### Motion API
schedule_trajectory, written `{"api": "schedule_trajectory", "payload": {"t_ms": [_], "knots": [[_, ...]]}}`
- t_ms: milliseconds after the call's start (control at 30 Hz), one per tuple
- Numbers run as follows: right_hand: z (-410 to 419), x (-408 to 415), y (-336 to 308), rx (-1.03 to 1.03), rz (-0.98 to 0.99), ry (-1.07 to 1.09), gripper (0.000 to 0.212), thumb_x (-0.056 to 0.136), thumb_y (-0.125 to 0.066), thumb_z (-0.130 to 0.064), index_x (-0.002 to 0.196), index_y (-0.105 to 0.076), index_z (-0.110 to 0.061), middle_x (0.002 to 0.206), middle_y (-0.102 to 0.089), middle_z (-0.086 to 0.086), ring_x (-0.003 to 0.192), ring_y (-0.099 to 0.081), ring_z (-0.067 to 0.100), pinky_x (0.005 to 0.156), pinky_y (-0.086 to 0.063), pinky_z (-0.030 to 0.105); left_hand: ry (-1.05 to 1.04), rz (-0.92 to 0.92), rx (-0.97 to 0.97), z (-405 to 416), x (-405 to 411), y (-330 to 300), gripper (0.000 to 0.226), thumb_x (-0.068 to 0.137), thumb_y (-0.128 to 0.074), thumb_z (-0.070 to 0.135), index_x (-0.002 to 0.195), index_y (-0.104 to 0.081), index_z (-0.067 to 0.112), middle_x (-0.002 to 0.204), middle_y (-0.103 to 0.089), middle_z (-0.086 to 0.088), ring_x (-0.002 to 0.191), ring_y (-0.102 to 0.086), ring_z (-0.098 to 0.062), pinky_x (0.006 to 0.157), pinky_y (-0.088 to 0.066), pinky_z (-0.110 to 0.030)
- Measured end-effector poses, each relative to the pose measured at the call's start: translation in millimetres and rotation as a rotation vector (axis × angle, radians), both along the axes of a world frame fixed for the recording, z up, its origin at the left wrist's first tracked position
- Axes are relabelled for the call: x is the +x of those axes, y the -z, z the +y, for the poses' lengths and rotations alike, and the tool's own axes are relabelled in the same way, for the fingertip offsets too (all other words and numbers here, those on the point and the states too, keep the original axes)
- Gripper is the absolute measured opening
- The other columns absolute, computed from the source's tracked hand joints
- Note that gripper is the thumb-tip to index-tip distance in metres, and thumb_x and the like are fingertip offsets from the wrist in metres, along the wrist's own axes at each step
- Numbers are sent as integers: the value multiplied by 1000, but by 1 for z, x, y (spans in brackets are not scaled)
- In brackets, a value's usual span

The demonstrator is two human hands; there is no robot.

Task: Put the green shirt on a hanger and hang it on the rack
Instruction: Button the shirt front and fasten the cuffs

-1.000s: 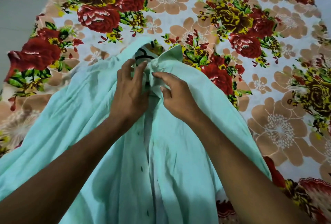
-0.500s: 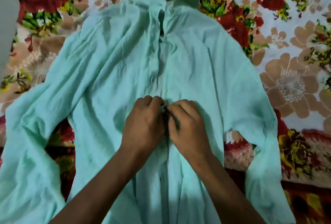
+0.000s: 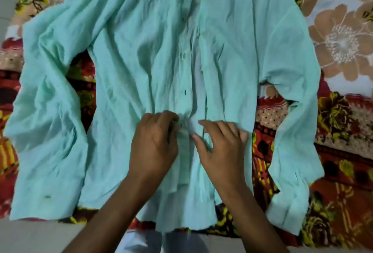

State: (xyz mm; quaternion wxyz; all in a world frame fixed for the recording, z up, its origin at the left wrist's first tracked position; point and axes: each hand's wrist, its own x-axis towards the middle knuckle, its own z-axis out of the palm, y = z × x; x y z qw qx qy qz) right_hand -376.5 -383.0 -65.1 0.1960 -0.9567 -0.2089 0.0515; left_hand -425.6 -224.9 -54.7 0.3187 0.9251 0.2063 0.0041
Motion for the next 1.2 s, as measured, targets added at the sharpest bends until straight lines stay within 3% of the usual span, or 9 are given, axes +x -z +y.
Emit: {"api": "schedule_trajectory", "payload": {"t_ms": [133, 267, 333, 467, 600, 733, 967, 1100, 1200], "knots": [[-11, -6, -4, 162, 2, 83, 13, 94, -71, -22, 106, -73, -24, 95, -71, -11, 94, -66, 17, 91, -36, 40, -166, -24, -49, -1, -16, -4, 27, 93, -65, 6, 118, -62, 15, 97, -66, -1, 94, -55, -24, 75, -40, -28], [-22, -11, -11, 351, 76, 230, 11, 93, -72, -13, 103, -73, -18, 96, -74, -8, 94, -69, 21, 88, -49, 54, -73, -108, 47, -23, -28, -15, 29, 88, -67, 3, 116, -65, 9, 107, -62, -9, 100, -53, -31, 81, -45, -36], [-28, -15, -15, 344, 92, 198, 6, 95, -71, -18, 100, -74, -19, 96, -73, -7, 95, -67, 21, 86, -50, 53, 17, -108, 121, -36, -29, -19, 20, 89, -72, 17, 106, -68, 9, 100, -62, -10, 93, -52, -32, 78, -46, -42], [-31, -29, -14, 263, 74, 156, 18, 91, -75, -31, 104, -74, -20, 99, -67, -4, 99, -62, 21, 88, -52, 48, -24, 72, 137, -42, -27, -11, 37, 87, -74, 43, 97, -64, 8, 90, -64, -9, 85, -54, -32, 75, -45, -45], [-31, -43, -10, 267, 87, 260, 39, 90, -77, -27, 124, -66, -14, 116, -58, 3, 111, -58, 21, 96, -52, 35, -55, 41, 80, -41, -29, -5, 15, 91, -67, 23, 91, -64, 8, 83, -65, -9, 79, -55, -32, 73, -47, -49], [-34, -48, -7, 426, 127, 347, 14, 93, -73, -13, 107, -73, -12, 93, -61, -6, 83, -59, 10, 76, -56, 35, -66, -19, 18, -43, -37, -9, 6, 89, -63, 15, 85, -61, 11, 78, -63, -5, 76, -53, -28, 70, -46, -47], [-25, -43, -15, 333, 19, 287, 19, 95, -71, -32, 109, -73, -18, 97, -65, -4, 95, -60, 15, 80, -53, 32, -234, 10, 58, -52, -17, -15, 40, 93, -62, 53, 101, -58, 14, 78, -63, 0, 80, -57, -24, 61, -46, -38], [-15, -36, -13, 221, 3, 247, 13, 93, -74, -25, 103, -76, -18, 94, -67, -2, 92, -60, 21, 77, -55, 42, -292, 4, -3, -46, 0, -10, 21, 95, -58, 32, 87, -60, 13, 76, -64, -1, 73, -60, -24, 62, -51, -43], [-11, -33, -15, 208, -38, 264, 5, 94, -72, -18, 96, -76, -17, 90, -68, -2, 87, -56, 20, 74, -54, 41, -295, -116, -136, -43, -4, -13, 14, 92, -61, 22, 81, -63, 15, 74, -64, 4, 70, -60, -16, 61, -50, -36]]}}
